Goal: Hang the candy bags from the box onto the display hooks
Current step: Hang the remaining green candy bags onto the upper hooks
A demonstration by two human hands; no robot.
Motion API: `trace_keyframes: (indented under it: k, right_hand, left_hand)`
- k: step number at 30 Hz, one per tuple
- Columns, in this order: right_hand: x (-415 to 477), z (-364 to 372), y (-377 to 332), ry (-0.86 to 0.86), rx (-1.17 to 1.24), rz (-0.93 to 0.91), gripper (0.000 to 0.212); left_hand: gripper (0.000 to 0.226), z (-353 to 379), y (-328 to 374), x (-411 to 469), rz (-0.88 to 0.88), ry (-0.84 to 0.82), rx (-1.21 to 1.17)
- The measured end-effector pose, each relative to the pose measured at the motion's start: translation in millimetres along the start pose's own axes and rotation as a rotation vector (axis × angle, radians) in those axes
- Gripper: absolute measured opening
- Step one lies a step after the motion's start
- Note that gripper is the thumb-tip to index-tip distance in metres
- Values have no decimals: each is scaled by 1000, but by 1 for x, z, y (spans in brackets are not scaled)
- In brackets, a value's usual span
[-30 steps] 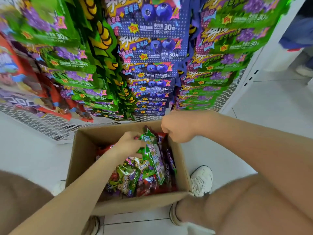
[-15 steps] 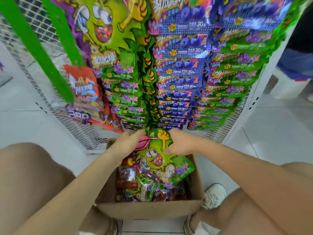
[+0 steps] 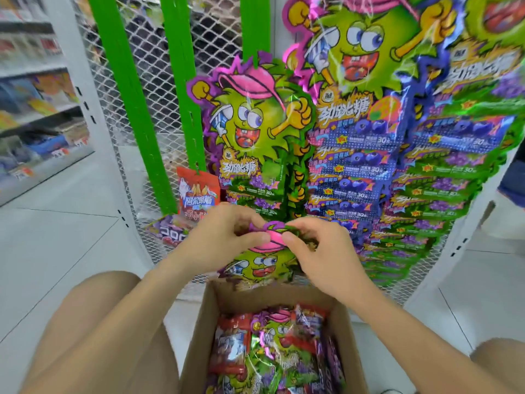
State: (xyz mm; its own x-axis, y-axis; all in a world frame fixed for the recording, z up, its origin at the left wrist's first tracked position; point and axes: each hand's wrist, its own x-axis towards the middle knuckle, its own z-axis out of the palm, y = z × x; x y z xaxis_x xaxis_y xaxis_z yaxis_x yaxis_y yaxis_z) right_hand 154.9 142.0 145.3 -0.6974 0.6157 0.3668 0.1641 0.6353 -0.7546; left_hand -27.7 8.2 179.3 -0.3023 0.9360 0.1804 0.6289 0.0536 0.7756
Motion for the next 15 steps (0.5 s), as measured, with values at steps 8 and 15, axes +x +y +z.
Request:
trace_keyframes:
  k: [8,15]
  right_hand:
    - [45,-33,-90,379,-122,-309,11]
    - [145,-66,-166,505,-201,-429,15]
  left_hand:
    - [22,-69,89,44,254,622,-25]
    - [65,-136,146,107,125,513,-116]
